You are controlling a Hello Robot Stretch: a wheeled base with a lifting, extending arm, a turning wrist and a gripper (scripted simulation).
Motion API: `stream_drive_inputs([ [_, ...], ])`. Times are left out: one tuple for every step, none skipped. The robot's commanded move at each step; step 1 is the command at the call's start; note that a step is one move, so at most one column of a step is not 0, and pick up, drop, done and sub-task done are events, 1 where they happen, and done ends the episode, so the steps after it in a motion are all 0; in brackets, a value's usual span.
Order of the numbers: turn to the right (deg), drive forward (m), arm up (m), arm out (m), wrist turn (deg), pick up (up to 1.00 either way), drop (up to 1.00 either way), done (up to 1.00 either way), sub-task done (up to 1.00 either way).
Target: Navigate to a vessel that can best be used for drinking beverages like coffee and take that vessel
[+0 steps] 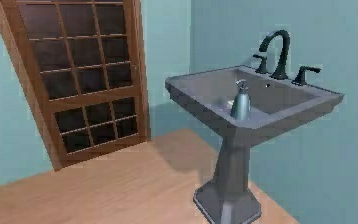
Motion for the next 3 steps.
stream_drive_inputs([
  [-45.0,0.00,0.00,0.00,0.0,0.00,0.00,0.00,0.00],
  [-45.0,0.00,0.00,0.00,0.0,0.00,0.00,0.00,0.00],
  [-45.0,0.00,0.00,0.00,0.0,0.00,0.00,0.00,0.00],
])
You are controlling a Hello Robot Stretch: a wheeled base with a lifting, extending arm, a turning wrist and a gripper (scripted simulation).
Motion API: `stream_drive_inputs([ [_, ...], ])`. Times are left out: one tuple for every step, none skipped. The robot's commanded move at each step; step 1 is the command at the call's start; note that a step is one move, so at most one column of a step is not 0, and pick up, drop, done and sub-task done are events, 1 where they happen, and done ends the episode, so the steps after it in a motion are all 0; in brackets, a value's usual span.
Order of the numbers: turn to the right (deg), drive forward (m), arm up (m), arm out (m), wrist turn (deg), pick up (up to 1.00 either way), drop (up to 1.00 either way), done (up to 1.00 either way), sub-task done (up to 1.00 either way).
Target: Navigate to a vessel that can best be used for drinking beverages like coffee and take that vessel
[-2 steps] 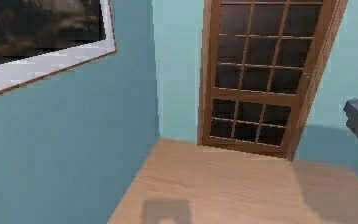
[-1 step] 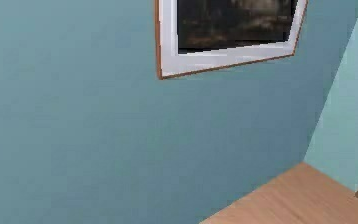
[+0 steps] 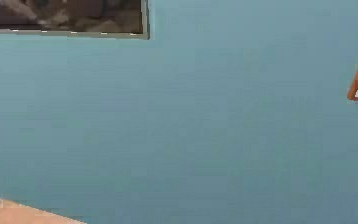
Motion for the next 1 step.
stream_drive_inputs([
  [-27.0,0.00,0.00,0.00,0.0,0.00,0.00,0.00,0.00],
])
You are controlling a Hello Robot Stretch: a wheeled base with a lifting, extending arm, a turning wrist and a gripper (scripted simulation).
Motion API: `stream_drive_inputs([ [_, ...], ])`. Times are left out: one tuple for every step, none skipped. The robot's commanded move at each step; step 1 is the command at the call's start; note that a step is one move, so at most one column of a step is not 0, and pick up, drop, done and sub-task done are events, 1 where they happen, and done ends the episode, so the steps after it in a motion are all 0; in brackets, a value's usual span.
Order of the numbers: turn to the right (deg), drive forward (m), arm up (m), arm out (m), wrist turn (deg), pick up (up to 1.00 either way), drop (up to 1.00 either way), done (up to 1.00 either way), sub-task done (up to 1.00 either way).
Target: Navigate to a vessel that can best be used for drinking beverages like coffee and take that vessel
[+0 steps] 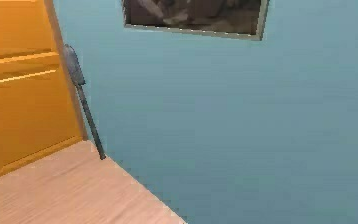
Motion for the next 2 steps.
stream_drive_inputs([
  [0.0,0.40,0.00,0.00,0.0,0.00,0.00,0.00,0.00],
  [-45.0,0.00,0.00,0.00,0.0,0.00,0.00,0.00,0.00],
])
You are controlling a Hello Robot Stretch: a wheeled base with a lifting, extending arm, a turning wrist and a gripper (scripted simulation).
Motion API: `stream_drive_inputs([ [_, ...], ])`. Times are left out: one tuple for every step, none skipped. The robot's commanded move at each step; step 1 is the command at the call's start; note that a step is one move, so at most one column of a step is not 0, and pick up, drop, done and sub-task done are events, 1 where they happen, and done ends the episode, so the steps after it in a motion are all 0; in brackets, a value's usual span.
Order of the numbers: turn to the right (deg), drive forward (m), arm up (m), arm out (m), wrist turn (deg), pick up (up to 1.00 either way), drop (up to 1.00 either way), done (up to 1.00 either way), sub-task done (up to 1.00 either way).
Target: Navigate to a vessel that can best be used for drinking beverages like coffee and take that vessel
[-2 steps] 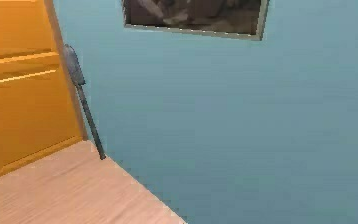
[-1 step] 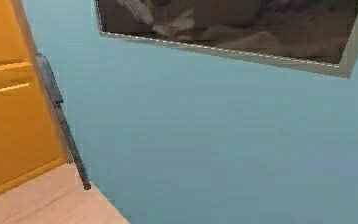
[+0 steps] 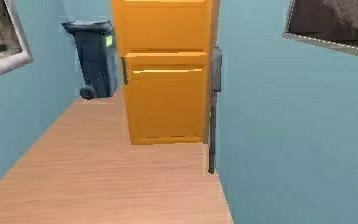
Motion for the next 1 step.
stream_drive_inputs([
  [-3.0,0.00,0.00,0.00,0.0,0.00,0.00,0.00,0.00],
])
